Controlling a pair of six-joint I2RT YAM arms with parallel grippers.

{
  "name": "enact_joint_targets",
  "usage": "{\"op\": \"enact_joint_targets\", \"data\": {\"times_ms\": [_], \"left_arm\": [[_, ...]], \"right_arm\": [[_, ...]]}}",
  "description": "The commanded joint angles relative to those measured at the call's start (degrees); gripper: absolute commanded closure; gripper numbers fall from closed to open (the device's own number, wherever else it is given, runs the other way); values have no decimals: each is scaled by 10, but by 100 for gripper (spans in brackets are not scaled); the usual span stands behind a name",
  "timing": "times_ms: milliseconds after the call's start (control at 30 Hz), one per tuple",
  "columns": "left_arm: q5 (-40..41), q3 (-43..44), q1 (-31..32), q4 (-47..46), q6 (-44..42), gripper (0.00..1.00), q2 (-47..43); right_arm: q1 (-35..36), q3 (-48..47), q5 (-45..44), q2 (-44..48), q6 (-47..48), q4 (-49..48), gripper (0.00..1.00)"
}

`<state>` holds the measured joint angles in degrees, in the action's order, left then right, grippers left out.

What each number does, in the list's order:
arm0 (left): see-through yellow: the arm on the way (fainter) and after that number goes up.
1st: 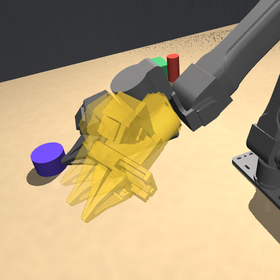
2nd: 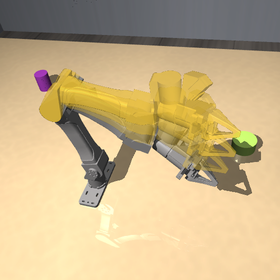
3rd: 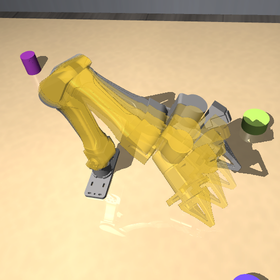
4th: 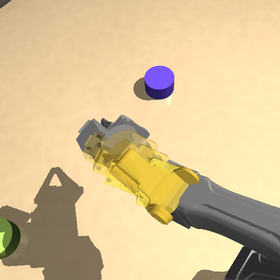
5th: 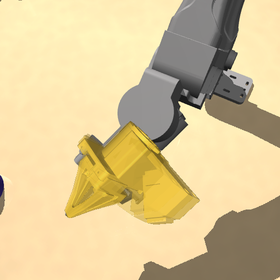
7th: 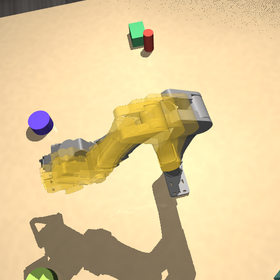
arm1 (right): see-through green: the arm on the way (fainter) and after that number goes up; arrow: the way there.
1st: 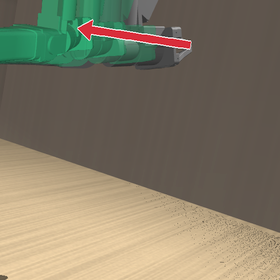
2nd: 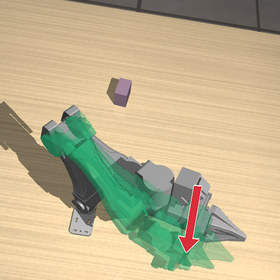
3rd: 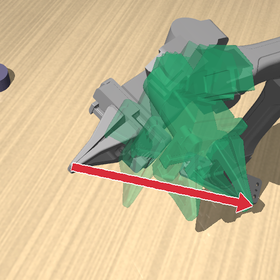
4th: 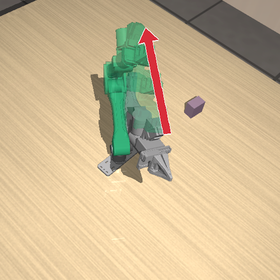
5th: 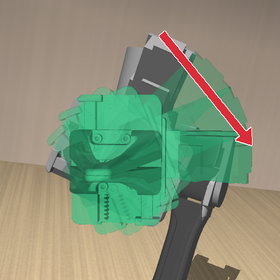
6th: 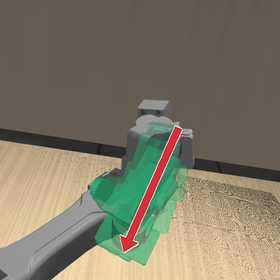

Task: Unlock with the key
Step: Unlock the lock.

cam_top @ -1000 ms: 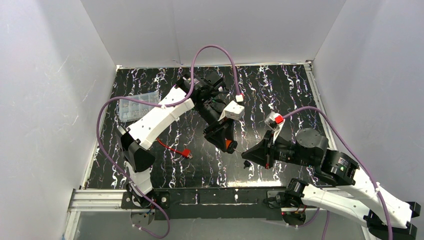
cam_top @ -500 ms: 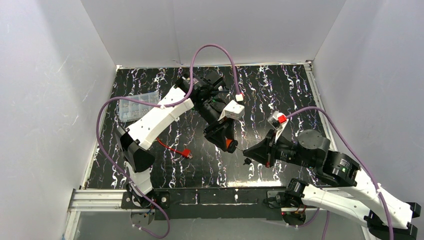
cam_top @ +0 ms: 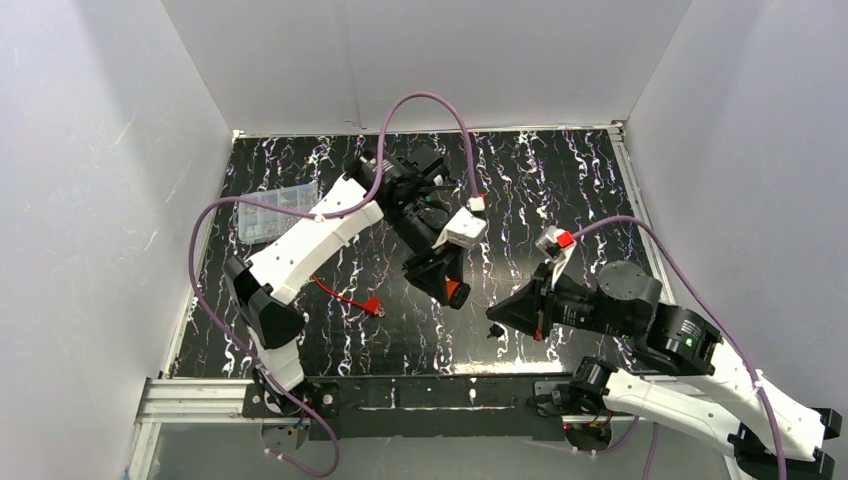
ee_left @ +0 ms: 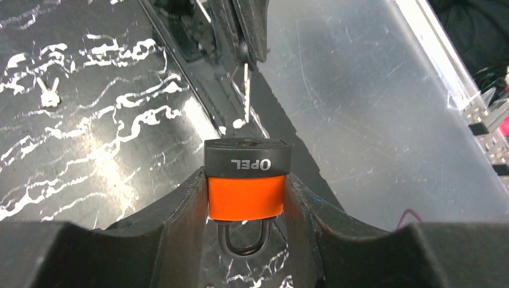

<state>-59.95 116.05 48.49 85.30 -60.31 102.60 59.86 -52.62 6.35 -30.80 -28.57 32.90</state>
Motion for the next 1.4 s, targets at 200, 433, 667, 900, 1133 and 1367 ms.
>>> {"op": "enact_joint_targets", "data": {"times_ms": [200, 433, 667, 900, 1133, 1367], "left_arm": [[52, -2, 5, 44, -76, 100, -41], [121, -93, 6, -148, 15, 100, -93], [167, -105, 4, -200, 42, 100, -97], [142, -113, 1, -191, 47, 100, -105], [127, -79, 1, -156, 38, 100, -95], [121, -83, 1, -165, 46, 100, -101]], "right_arm": [[-165, -13, 284, -31, -92, -6, 99], [-283, 19, 429, -41, -144, -86, 99], [-315, 40, 475, -66, -169, -126, 99], [-330, 61, 481, -68, -175, -136, 99], [-353, 85, 487, -73, -173, -146, 99], [-368, 92, 490, -89, -163, -146, 99]]}}
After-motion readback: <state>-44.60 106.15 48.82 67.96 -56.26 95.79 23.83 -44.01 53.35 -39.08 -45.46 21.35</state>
